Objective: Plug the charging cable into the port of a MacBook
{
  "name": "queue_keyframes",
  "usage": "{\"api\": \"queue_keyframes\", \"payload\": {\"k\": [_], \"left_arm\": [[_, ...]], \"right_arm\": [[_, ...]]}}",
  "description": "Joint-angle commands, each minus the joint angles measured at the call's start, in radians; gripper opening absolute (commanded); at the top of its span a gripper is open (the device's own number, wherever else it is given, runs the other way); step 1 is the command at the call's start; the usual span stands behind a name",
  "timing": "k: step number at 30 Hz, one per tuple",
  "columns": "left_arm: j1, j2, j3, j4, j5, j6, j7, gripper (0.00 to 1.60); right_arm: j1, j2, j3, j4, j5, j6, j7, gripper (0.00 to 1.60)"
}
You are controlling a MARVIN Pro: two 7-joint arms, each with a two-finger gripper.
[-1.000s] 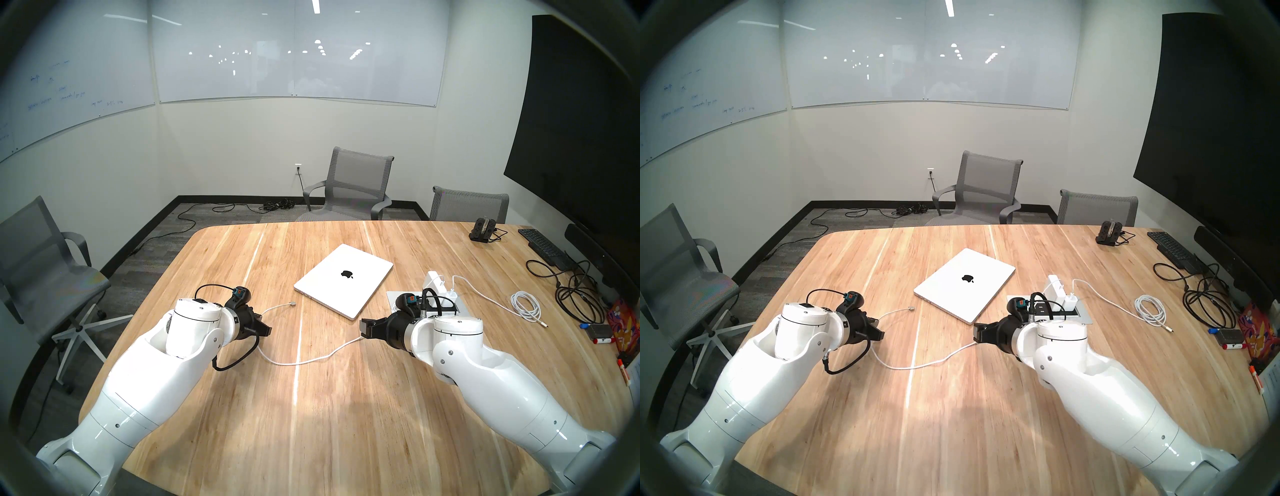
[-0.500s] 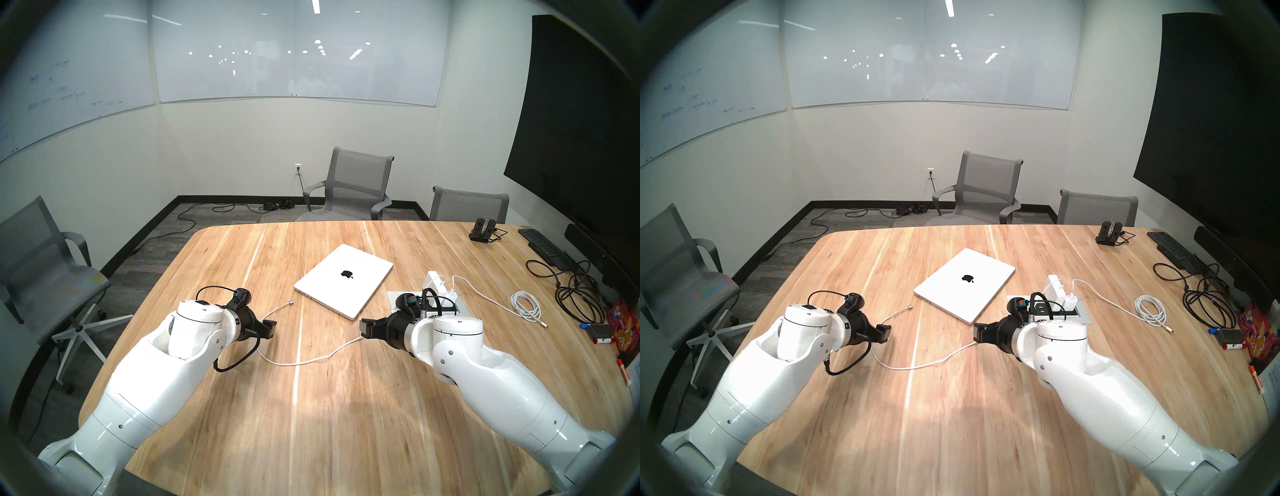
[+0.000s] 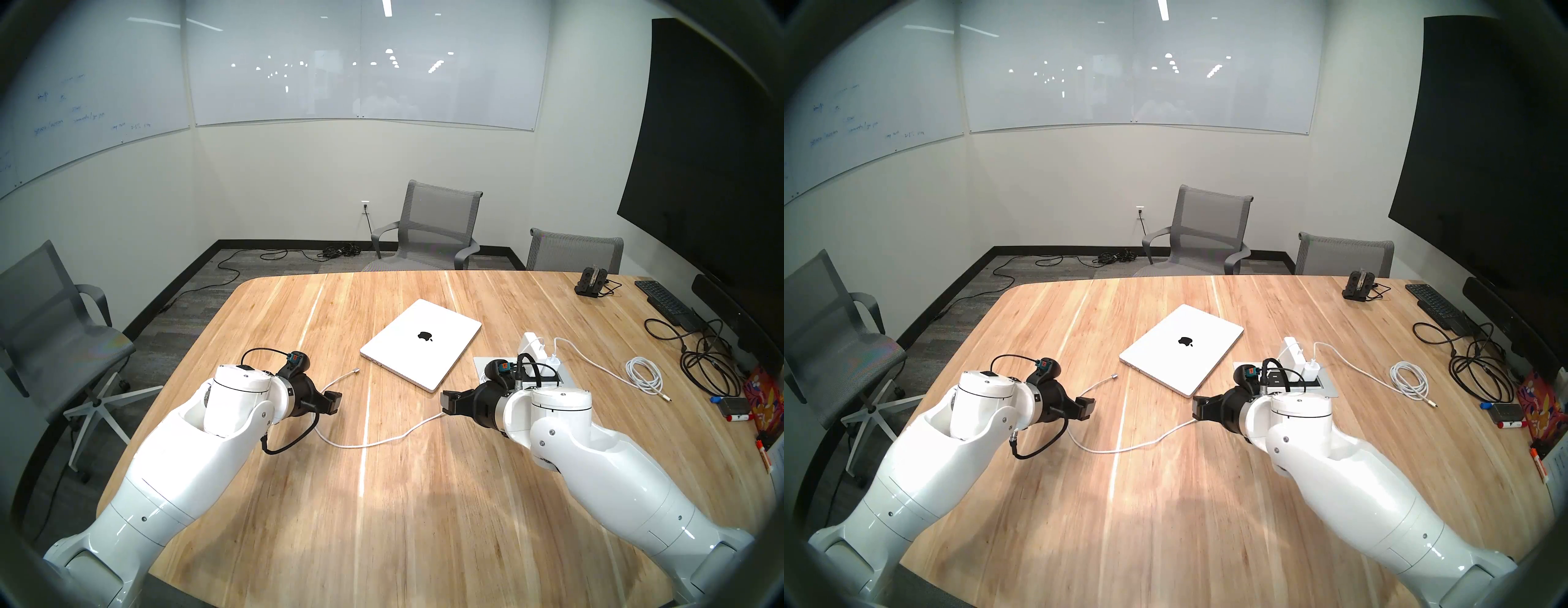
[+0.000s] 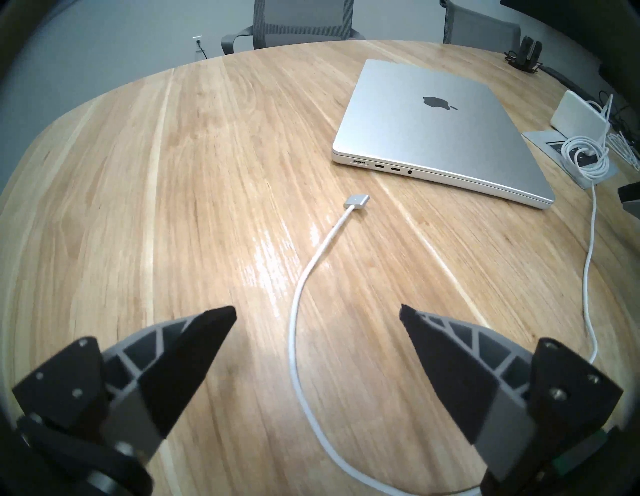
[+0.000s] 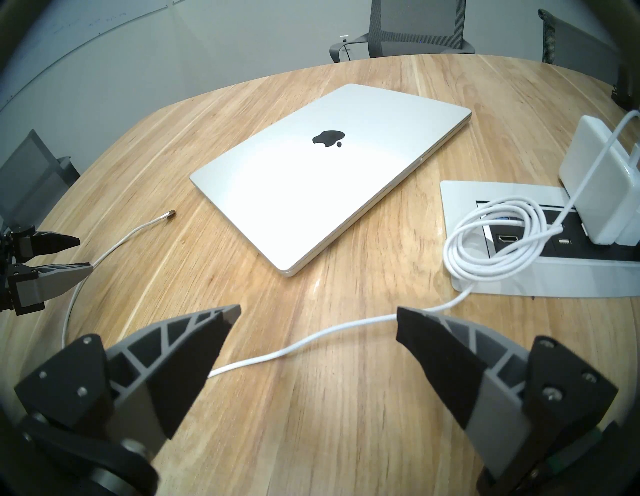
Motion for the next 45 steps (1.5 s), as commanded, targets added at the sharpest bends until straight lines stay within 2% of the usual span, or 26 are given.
{"api": "queue_keyframes", "payload": {"k": [1, 10, 17, 24, 29, 36, 40, 42, 43, 45], "left_arm": [[-0.069, 0.042, 0.017, -0.027, 0.005, 0.033, -0.053, 1.6], [-0.174, 0.066, 0.033, -0.037, 0.007, 0.128, -0.102, 1.6], [-0.236, 0.06, 0.042, -0.012, 0.03, 0.133, -0.141, 1.6], [-0.308, 0.065, 0.107, 0.055, 0.054, 0.133, -0.215, 1.6], [-0.361, 0.072, 0.148, 0.105, 0.036, 0.133, -0.277, 1.6], [-0.434, 0.062, 0.212, 0.194, 0.044, 0.133, -0.323, 1.6], [-0.485, 0.065, 0.271, 0.241, 0.047, 0.133, -0.344, 1.6], [-0.48, 0.06, 0.263, 0.243, 0.053, 0.133, -0.35, 1.6], [-0.509, 0.064, 0.287, 0.267, 0.04, 0.133, -0.368, 1.6], [-0.521, 0.059, 0.291, 0.284, 0.037, 0.133, -0.378, 1.6]], "right_arm": [[0.007, -0.001, 0.001, -0.015, -0.001, 0.0, 0.001, 1.6], [0.007, -0.001, 0.001, -0.014, -0.001, 0.0, 0.001, 1.6], [0.007, -0.001, 0.001, -0.014, -0.001, 0.0, 0.001, 1.6], [0.007, -0.001, 0.001, -0.015, -0.001, 0.0, 0.001, 1.6], [0.007, -0.001, 0.001, -0.014, -0.001, 0.0, 0.001, 1.6], [0.007, -0.001, 0.001, -0.015, -0.001, 0.0, 0.001, 1.6], [0.007, -0.001, 0.001, -0.015, -0.001, 0.0, 0.001, 1.6], [0.007, -0.001, 0.001, -0.015, -0.001, 0.0, 0.001, 1.6], [0.007, -0.001, 0.001, -0.015, -0.001, 0.0, 0.001, 1.6], [0.007, -0.001, 0.001, -0.015, -0.001, 0.0, 0.001, 1.6]]}}
